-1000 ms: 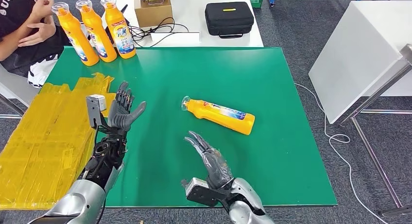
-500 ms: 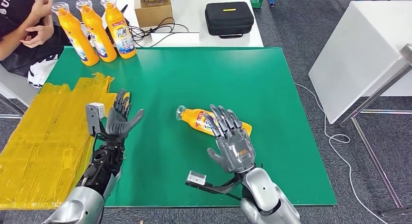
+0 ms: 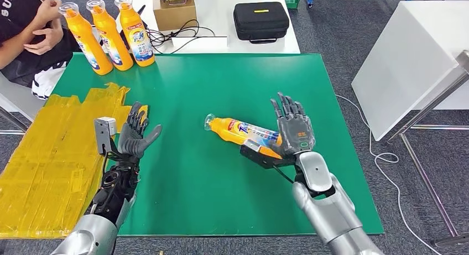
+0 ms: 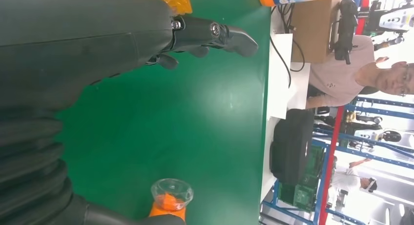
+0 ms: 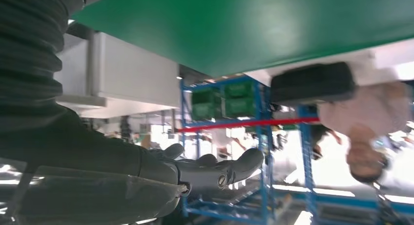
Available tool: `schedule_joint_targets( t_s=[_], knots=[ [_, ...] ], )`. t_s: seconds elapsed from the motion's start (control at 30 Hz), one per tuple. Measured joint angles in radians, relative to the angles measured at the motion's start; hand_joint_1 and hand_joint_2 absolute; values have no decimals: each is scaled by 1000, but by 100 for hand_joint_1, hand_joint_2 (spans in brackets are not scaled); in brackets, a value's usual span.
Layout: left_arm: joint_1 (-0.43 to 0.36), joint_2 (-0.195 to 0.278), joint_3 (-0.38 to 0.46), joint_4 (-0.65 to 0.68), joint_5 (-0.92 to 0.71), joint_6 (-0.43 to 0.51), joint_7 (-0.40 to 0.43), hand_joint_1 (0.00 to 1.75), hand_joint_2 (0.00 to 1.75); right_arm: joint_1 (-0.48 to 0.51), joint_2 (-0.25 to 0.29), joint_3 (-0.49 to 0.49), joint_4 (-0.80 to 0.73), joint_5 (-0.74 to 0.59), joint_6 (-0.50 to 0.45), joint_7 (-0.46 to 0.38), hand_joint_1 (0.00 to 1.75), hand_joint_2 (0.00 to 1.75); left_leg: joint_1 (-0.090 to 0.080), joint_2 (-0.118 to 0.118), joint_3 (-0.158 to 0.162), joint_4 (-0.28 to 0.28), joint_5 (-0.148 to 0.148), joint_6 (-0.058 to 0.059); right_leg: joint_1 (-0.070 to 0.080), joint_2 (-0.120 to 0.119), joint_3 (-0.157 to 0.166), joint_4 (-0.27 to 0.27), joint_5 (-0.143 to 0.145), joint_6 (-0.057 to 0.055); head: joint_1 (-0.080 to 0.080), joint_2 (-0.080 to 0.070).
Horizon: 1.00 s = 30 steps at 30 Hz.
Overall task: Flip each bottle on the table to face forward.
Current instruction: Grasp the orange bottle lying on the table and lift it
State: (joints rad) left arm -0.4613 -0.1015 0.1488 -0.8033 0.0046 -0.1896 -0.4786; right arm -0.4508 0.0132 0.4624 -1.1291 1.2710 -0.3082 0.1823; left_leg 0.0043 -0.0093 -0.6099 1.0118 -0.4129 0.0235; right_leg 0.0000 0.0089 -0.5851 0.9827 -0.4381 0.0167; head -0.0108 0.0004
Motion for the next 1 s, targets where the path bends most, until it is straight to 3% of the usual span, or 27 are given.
schedule_joint_targets(
  t_s=[0.43, 1.0],
  knots=[
    [-2, -10, 1, -4, 0, -8, 4, 0, 175, -122, 13, -49, 202, -45, 86, 9, 0, 175, 0, 0, 0, 0, 0, 0, 0, 0, -1, 0, 0, 0, 0, 0],
    [-33, -16, 1, 20, 3, -10, -4, 0, 175, -157, 77, -50, 300, -235, 192, -135, 0, 175, 0, 0, -1, 0, 0, 0, 0, 0, -1, 0, 0, 0, 0, 0]
  ],
)
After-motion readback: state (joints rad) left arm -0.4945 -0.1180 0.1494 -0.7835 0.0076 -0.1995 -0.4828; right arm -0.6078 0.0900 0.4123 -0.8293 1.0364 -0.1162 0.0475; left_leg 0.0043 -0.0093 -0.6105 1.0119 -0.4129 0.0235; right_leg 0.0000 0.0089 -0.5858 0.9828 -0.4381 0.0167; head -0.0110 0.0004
